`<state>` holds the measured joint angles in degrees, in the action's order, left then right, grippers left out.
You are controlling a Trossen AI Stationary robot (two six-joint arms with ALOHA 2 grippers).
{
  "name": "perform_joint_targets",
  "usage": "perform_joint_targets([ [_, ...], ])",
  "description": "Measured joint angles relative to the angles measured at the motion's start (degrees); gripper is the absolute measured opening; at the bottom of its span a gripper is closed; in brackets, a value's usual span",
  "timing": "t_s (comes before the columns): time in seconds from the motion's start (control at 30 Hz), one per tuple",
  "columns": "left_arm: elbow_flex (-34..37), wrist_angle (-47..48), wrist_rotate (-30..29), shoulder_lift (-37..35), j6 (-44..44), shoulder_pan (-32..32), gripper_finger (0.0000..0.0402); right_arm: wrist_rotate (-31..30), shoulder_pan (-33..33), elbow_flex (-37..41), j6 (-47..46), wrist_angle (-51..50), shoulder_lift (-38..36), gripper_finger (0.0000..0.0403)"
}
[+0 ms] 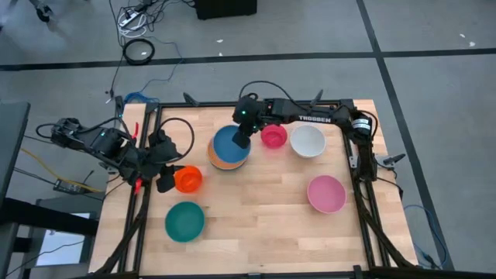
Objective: Nest bowls inside each other
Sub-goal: Stack the blue bowl on top of the yellow bowl, then stack the green bowl on top of the blue bowl
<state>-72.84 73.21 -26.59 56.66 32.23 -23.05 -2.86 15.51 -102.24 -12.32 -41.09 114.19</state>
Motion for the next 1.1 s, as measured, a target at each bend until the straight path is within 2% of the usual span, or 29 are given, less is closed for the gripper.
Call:
perform_joint_targets([
  [0.17, 0.0, 0.0, -0.8, 0.0, 0.0, 0.0, 0.0188, 1.6, 0.0, 0.0, 0.0, 0.0, 0.0, 0.001],
  [0.5, 0.0, 0.0, -0.8, 0.0, 1.1, 0.0, 0.0188, 0.9, -0.7, 0.0, -2.5, 0.4, 0.0, 0.0115],
  [0.8, 0.0, 1.4, 4.6, 0.0, 5.6, -0.8, 0.0188, 0.3, -3.4, 0.0, -2.6, -3.5, 0.0, 0.0123],
  [0.97, 0.2, 3.9, 9.8, 0.0, 11.0, -3.4, 0.0188, -7.1, -7.3, 0.0, -1.8, -9.6, -0.1, 0.0123],
  [1.1, 3.5, 3.3, 14.0, 0.2, 14.7, -6.9, 0.0188, -14.6, -12.0, 0.0, -2.1, -16.1, -0.1, 0.0121],
])
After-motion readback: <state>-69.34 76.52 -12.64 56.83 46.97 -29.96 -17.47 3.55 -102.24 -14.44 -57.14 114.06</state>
